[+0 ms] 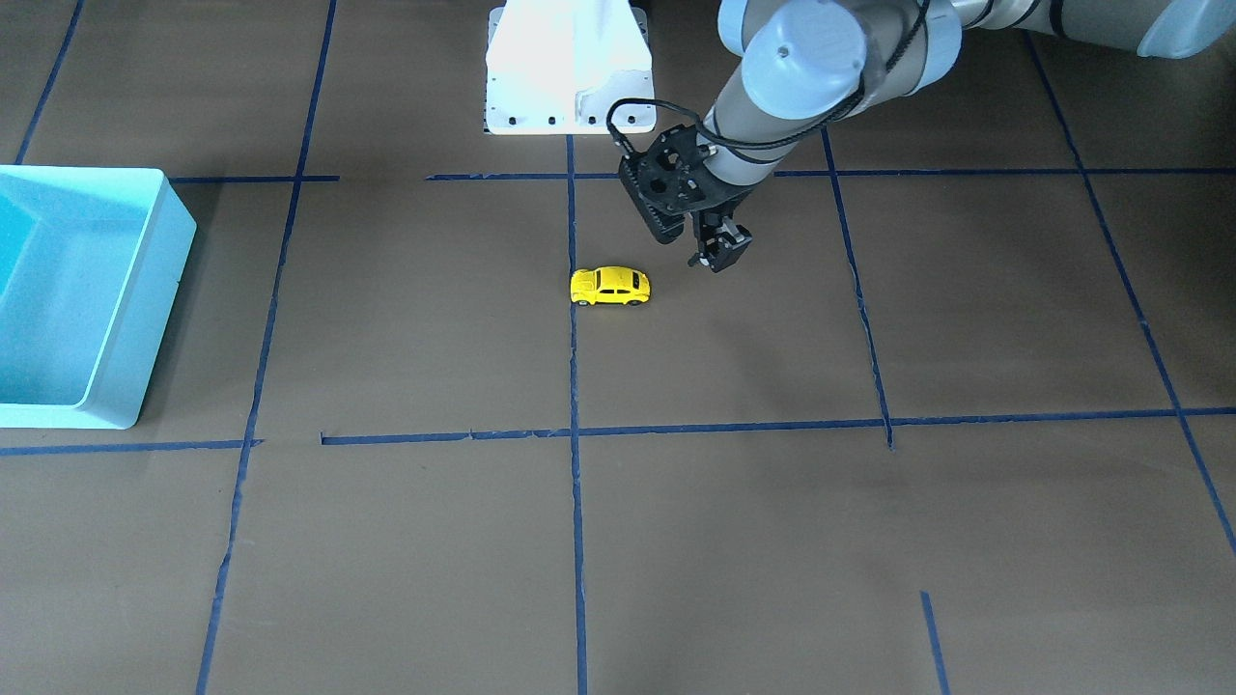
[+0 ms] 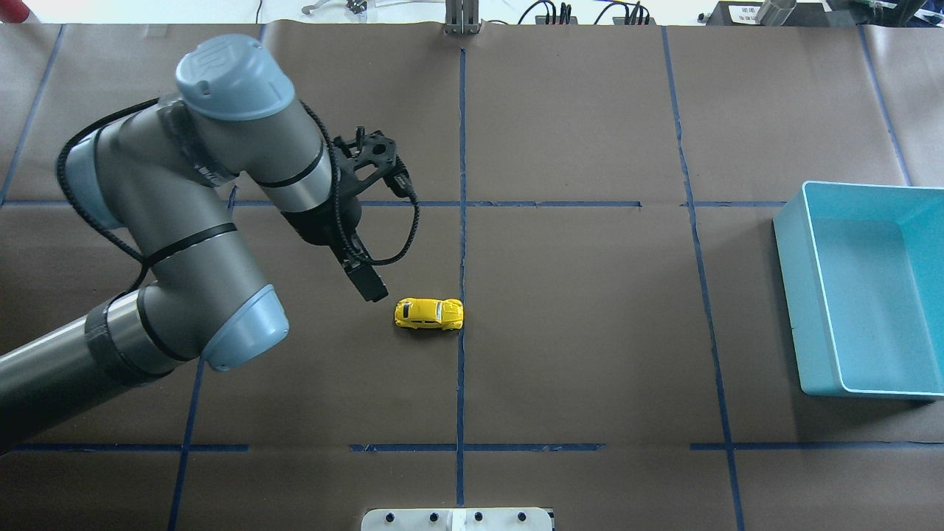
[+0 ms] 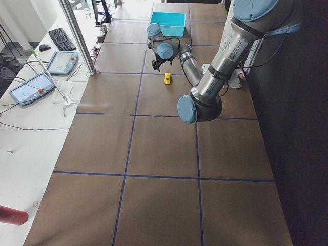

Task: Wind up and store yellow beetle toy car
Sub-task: 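Reach the left gripper over the yellow beetle toy car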

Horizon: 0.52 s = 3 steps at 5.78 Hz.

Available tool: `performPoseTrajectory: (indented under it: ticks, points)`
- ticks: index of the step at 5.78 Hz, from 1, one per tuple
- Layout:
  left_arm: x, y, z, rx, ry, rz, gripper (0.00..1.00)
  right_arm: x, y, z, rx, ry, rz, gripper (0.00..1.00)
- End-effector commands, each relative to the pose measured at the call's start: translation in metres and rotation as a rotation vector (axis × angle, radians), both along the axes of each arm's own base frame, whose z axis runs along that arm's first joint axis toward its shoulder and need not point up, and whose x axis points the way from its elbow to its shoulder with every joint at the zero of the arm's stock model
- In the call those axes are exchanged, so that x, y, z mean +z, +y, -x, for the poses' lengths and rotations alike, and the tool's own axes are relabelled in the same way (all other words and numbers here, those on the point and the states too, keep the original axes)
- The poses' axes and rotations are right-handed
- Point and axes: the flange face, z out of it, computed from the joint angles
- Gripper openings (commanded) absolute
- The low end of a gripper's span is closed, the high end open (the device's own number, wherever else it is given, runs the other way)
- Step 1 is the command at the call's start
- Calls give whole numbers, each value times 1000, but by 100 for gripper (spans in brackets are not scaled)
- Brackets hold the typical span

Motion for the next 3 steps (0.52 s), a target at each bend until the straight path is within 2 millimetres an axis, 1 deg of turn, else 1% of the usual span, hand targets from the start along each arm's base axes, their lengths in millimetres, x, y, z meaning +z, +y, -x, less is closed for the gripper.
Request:
performPoseTrajectory:
  ticks: [1,2,3]
  points:
    - [-56,-16,-37,87,-32,-62,100,0,0,0,0,0,1,100]
    - [-60,-19,-43,228,-82,-248,100,1,0,0,-1,0,1,100]
    - [-64,-14,-63,282,-161,-419,100,1,0,0,0,0,2,100]
